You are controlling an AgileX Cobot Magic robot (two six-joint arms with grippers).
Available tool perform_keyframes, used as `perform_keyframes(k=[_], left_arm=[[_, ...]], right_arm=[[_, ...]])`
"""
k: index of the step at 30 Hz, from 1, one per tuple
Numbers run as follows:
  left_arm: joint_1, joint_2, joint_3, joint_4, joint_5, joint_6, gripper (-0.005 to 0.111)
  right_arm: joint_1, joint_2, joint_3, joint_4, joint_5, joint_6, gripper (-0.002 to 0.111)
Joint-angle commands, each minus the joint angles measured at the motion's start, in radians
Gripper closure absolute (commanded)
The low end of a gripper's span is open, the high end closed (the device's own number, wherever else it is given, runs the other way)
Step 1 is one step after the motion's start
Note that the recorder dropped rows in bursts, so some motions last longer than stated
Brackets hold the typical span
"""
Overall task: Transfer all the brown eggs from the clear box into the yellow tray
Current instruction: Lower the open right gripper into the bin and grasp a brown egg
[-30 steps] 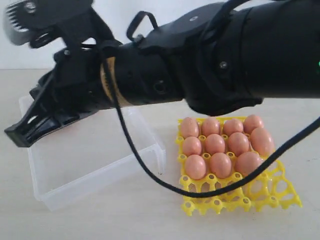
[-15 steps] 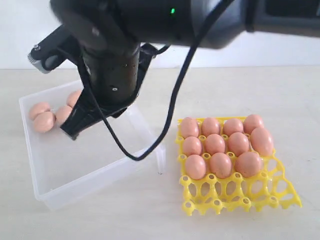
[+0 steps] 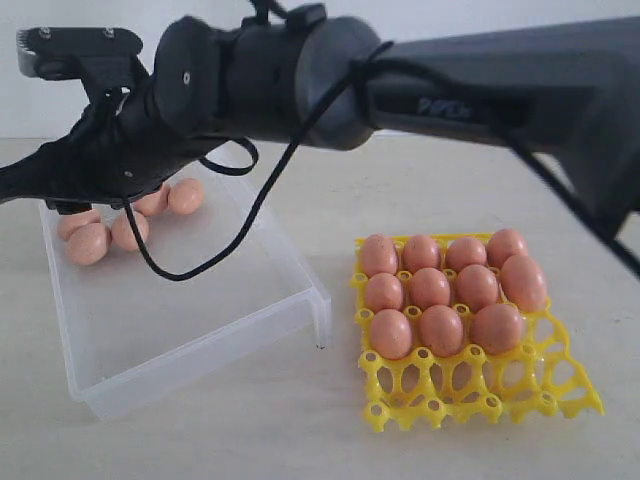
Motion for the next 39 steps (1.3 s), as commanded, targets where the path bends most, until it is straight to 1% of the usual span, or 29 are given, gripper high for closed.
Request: perform_keyframes(k=[1, 4, 9, 13, 17, 22, 31, 33, 35, 39], left_arm=[[0.002, -0.003, 0.003, 0.001, 0.0, -0.002, 0.103], [0.002, -0.003, 0.003, 0.001, 0.0, -0.002, 0.103], [0.002, -0.003, 0.003, 0.001, 0.0, -0.002, 0.103], [0.002, -0.003, 0.003, 0.001, 0.0, -0.002, 0.103], [0.002, -0.003, 0.003, 0.001, 0.0, -0.002, 0.103], [0.002, -0.003, 0.003, 0.001, 0.0, -0.002, 0.103], [0.002, -0.003, 0.003, 0.001, 0.0, -0.002, 0.103], [0.002, -0.003, 0.003, 0.001, 0.0, -0.002, 0.103], [0.002, -0.003, 0.003, 0.001, 0.0, -0.002, 0.103], [0.002, -0.003, 0.003, 0.001, 0.0, -0.002, 0.103]], right_arm=[[0.002, 0.089, -0.117, 0.019, -0.063, 0.048, 0.053], [-0.015, 0.174, -0.213, 0.019, -0.063, 0.098, 0.053], [-0.061, 0.301, -0.345, 0.016, -0.075, 0.34, 0.053], [-0.082, 0.372, -0.407, -0.032, -0.105, 0.347, 0.053], [-0.092, 0.424, -0.41, -0.121, -0.117, 0.347, 0.053], [-0.092, 0.477, -0.41, -0.141, -0.181, 0.347, 0.053], [-0.092, 0.533, -0.41, -0.151, -0.189, 0.347, 0.053], [-0.092, 0.538, -0.41, -0.157, -0.189, 0.347, 0.06], [-0.092, 0.538, -0.41, -0.157, -0.197, 0.347, 0.072], [-0.092, 0.535, -0.41, -0.157, -0.23, 0.347, 0.108]])
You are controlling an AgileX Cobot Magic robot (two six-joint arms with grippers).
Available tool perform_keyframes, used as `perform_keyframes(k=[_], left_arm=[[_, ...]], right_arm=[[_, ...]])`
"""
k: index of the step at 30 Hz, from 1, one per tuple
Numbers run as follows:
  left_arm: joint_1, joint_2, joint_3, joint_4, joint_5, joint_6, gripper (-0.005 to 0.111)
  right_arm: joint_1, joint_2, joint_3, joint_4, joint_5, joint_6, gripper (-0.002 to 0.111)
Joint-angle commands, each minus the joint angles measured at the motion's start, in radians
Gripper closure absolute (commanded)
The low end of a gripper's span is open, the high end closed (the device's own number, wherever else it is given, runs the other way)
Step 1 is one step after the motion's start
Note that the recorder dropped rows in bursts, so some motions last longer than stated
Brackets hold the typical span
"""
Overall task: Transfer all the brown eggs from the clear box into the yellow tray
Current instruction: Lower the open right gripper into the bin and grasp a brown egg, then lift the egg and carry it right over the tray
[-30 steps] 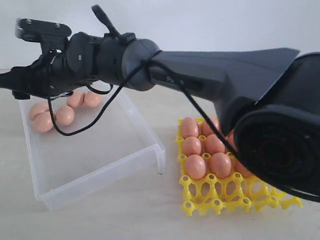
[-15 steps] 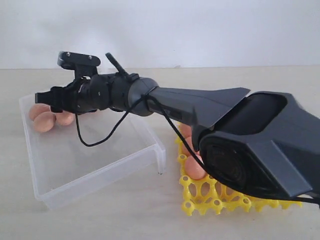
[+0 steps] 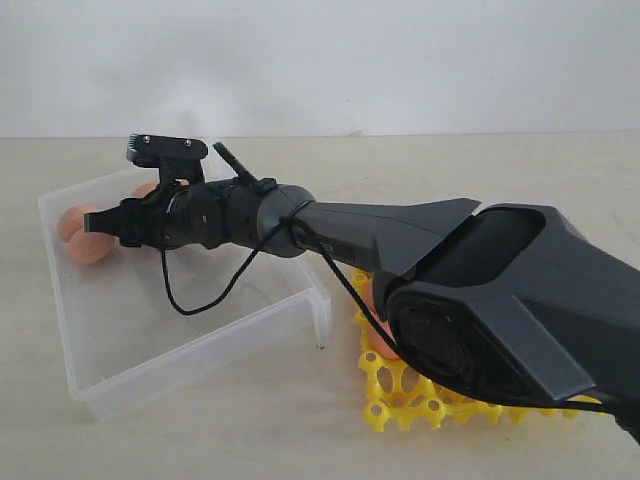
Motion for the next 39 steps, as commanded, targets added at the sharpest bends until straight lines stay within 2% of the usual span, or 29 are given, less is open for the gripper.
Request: perform_keyframes(k=[1, 5, 9, 16, 21, 26, 28, 32, 36, 38, 39], left_arm=[[0.002, -0.003, 0.003, 0.001, 0.0, -0.002, 0.103], [0.002, -0.003, 0.003, 0.001, 0.0, -0.002, 0.103], [0.002, -0.003, 0.003, 0.001, 0.0, -0.002, 0.103], [0.002, -0.003, 0.003, 0.001, -0.002, -0.002, 0.103], [0.002, -0.003, 0.003, 0.001, -0.002, -0.002, 0.103], [0.002, -0.003, 0.003, 0.001, -0.002, -0.002, 0.103], [0.002, -0.003, 0.003, 0.001, -0.002, -0.002, 0.103], [0.002, -0.003, 0.003, 0.001, -0.002, -0.002, 0.103], [0.002, -0.003, 0.003, 0.001, -0.002, -0.002, 0.103], [0.002, -0.003, 0.003, 0.001, -0.002, -0.002, 0.103], [0.002, -0.003, 0.003, 0.001, -0.002, -0.002, 0.103]], right_arm=[[-0.004, 0.001, -0.004, -0.01, -0.028, 0.0, 0.108], [-0.001, -0.011, -0.004, -0.008, -0.01, 0.0, 0.108], [0.01, -0.05, -0.004, -0.025, 0.081, 0.0, 0.108], [0.092, -0.131, -0.004, -0.279, 0.203, 0.041, 0.109], [0.145, -0.188, -0.004, -0.554, 0.29, 0.27, 0.109], [0.185, -0.253, 0.01, -0.977, 0.343, 0.637, 0.109], [0.201, -0.29, 0.04, -1.057, 0.309, 0.698, 0.109], [0.215, -0.389, 0.181, -1.072, 0.108, 0.729, 0.109], [0.208, -0.491, 0.407, -1.074, -0.131, 0.778, 0.109], [0.184, -0.568, 0.57, -1.055, -0.307, 0.778, 0.109], [0.159, -0.623, 0.671, -0.983, -0.397, 0.773, 0.109]])
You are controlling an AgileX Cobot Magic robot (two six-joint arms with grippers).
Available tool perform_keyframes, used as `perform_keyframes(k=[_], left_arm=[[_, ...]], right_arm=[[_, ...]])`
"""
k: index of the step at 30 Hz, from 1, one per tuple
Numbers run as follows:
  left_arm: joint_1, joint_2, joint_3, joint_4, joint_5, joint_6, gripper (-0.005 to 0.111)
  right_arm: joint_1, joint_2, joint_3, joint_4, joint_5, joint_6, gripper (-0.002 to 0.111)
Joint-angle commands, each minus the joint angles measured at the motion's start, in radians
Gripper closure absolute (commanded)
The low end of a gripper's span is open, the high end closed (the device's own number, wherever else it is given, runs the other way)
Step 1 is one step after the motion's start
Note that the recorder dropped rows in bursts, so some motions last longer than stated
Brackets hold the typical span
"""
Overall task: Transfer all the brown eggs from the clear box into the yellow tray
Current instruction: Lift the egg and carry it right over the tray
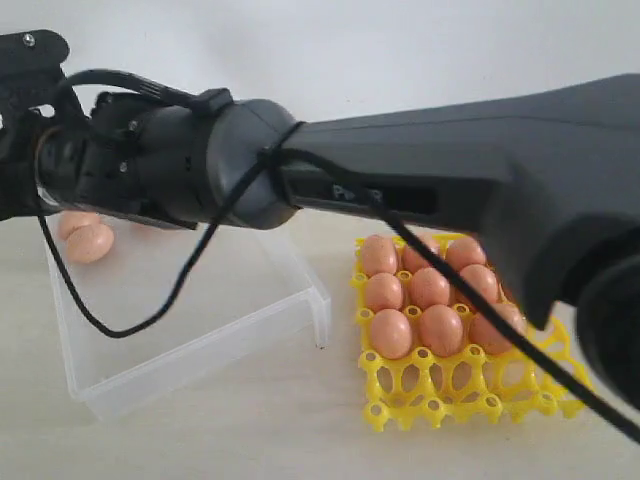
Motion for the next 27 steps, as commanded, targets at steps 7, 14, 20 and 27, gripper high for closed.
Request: perform_keyframes(k=[7, 14, 20, 27], left_arm=[[0.002, -0.003, 0.003, 0.001, -0.002, -0.002, 0.103], [0.002, -0.003, 0.003, 0.001, -0.002, -0.002, 0.103], [0.002, -0.003, 0.003, 0.001, -0.002, -0.002, 0.103], [0.002, -0.003, 0.003, 0.001, -0.002, -0.002, 0.103]], right_arm=[[-0.262, -0.506, 0.862, 0.332, -0.635, -0.181, 0.109], [-0.509, -0.988, 1.286, 0.375, -0.462, -0.248, 0.109], [-0.567, -1.271, 1.362, 0.372, 0.0, -0.407, 0.109], [-0.567, -1.557, 1.36, 0.365, 0.615, -0.363, 0.109]])
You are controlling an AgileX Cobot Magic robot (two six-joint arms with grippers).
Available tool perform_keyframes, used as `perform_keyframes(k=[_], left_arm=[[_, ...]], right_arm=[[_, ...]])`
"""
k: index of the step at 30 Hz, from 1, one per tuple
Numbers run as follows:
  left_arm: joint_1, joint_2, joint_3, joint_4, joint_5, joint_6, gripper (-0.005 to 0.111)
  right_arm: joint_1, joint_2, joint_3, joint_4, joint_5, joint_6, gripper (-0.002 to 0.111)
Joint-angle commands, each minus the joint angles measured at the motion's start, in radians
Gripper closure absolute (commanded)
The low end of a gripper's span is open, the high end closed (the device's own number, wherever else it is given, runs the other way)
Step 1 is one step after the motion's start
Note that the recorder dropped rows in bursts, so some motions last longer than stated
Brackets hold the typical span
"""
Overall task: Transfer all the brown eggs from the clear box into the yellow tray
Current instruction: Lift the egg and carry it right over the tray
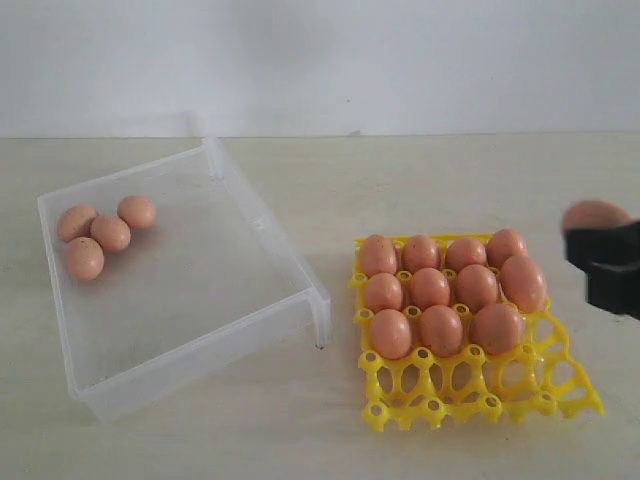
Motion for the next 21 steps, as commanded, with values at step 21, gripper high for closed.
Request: perform_keyframes(k=[21], left_arm=[[0.002, -0.003, 0.003, 0.001, -0.004, -0.002, 0.103]], right_arm=[[-0.007, 0.542, -0.513, 0.096, 0.708, -0.44, 0.109]])
